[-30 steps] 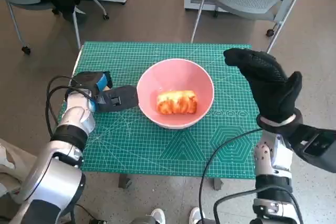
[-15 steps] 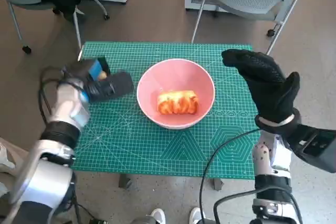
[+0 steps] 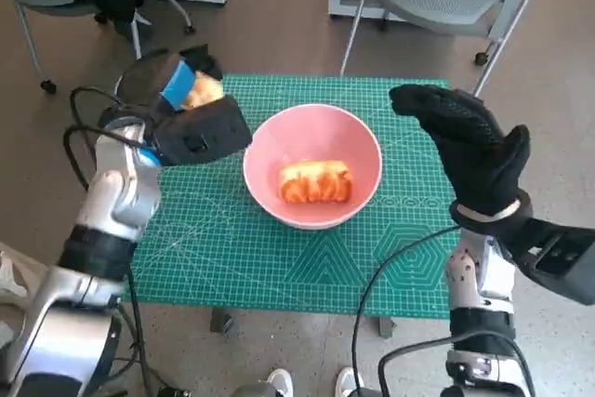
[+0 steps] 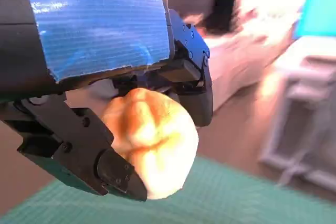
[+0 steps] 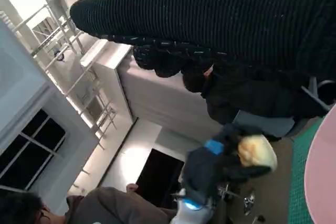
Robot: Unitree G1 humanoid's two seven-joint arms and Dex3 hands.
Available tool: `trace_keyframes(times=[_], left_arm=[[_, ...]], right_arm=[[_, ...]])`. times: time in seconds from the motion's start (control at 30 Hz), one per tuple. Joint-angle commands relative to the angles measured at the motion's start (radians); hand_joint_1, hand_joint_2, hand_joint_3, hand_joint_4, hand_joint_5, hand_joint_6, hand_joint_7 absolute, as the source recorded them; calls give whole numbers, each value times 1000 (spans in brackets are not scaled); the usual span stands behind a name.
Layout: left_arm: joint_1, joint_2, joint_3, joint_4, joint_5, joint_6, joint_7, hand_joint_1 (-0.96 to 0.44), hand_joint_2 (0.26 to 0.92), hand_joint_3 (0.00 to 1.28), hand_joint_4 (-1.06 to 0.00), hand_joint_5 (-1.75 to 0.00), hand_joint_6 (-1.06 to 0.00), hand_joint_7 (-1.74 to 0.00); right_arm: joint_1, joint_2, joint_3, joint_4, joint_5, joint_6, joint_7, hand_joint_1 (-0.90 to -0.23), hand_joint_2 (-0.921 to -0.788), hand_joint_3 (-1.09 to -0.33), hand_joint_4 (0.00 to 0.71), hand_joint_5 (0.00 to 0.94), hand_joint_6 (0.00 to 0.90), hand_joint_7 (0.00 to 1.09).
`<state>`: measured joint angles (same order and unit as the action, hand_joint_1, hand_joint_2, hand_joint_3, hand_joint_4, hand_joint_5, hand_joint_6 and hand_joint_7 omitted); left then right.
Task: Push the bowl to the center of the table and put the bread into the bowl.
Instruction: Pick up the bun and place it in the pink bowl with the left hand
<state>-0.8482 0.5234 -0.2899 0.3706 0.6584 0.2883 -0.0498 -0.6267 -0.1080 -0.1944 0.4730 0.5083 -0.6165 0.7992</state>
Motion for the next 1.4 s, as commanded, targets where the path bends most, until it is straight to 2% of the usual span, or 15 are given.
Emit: trace_keyframes(times=[0.03, 0.4, 0.73, 1.03, 1.3, 1.37, 1.4], left_arm=[[76, 7, 50, -288, -6, -7, -28, 2, 905, 31, -780, -1000, -683, -1173], [75, -77, 11, -322, 8, -12, -55, 2, 906, 25, -785, -1010, -686, -1156], [88, -170, -27, -258, -12, -93, -29, 2, 918, 32, -772, -1060, -632, -1175], [80, -194, -33, -153, -18, -198, -11, 1, 920, 53, -739, -1089, -608, -1210], [70, -215, -27, -114, -27, -193, -46, 1, 920, 54, -730, -1098, -615, -1205], [73, -220, -22, -114, -42, -184, -69, 1, 920, 70, -724, -1139, -586, -1196], [75, -221, -21, -116, -48, -181, -79, 1, 921, 135, -669, -1210, -496, -1268]], right_arm=[[2, 11, 1, 32, 10, 7, 24, -682, -921, -814, 71, 0, -1, 275], [3, 7, -7, 39, 14, 2, 32, -685, -921, -812, 71, 0, -1, 276], [14, 9, -7, 26, 11, 4, 27, -685, -921, -812, 71, 0, -1, 276], [24, 7, -8, 14, 6, 9, 17, -692, -921, -811, 71, 0, -1, 276], [32, 5, -8, 5, 1, 11, 6, -705, -921, -802, 73, 1, -1, 278], [33, 4, -8, 5, -1, 10, 4, -706, -921, -801, 73, 1, -1, 279], [33, 4, -7, 5, -2, 10, 3, -707, -921, -800, 73, 1, -1, 279]])
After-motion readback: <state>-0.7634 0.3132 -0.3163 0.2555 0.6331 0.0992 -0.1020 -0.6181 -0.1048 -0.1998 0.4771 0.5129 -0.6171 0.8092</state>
